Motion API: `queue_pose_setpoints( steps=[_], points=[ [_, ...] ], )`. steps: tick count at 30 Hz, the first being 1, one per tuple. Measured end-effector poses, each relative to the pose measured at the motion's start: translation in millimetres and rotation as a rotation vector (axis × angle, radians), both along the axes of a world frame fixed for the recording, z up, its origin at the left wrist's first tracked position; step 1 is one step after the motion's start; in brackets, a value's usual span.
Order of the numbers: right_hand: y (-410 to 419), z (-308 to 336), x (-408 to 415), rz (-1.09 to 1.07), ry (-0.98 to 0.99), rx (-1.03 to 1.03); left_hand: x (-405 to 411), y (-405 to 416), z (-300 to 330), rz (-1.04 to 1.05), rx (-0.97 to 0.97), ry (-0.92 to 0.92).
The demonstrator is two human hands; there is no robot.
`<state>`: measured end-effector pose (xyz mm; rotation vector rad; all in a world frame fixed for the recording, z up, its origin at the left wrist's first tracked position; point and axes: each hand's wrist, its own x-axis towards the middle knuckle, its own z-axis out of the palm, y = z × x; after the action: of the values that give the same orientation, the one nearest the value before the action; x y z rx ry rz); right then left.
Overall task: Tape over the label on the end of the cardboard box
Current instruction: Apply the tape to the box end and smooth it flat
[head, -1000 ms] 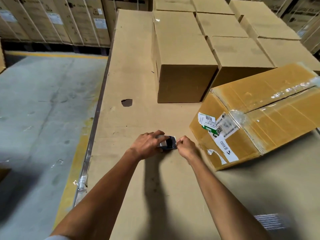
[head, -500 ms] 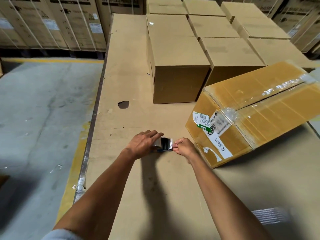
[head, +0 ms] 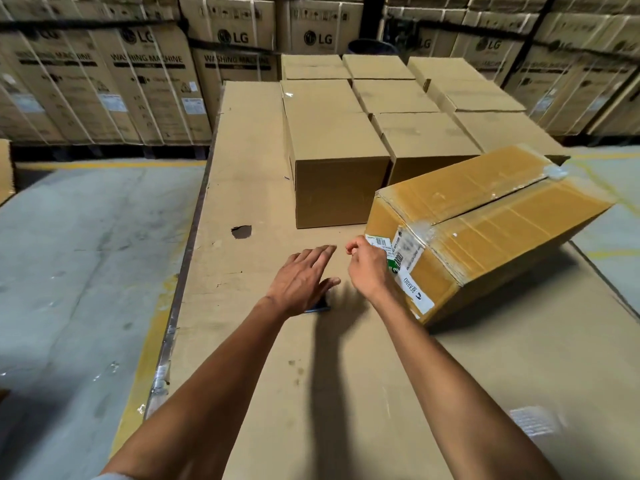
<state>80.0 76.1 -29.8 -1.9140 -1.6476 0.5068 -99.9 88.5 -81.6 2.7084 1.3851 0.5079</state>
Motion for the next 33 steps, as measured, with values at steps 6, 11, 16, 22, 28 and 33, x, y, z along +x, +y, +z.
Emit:
queue_pose_setpoints(
  steps=[6, 11, 16, 22, 28, 33],
  points=[
    [-22, 80, 39, 0.080, -0.246, 0.366, 74, -29, 39, -0.043, 0.052, -0.203],
    [-28, 96, 103, -0.020, -0.351, 0.262, 127, -51, 57, -0.013, -0.114, -0.437],
    [-25, 93, 149, -0.052, -0.418, -0.005, 172, -53, 64, 0.318, -0.474, -0.954],
    [-14, 83, 160, -0.044, -0.416, -0.189, 207, -39, 58, 0.522, -0.714, -1.237],
    [0, 79, 157, -0.091, -0.436, -0.225, 236, -24, 46, 0.561, -0.879, -1.515],
    [5, 73, 158, -0.084, -0.447, -0.220, 255, -3, 12, 0.605, -0.884, -1.698]
  ],
)
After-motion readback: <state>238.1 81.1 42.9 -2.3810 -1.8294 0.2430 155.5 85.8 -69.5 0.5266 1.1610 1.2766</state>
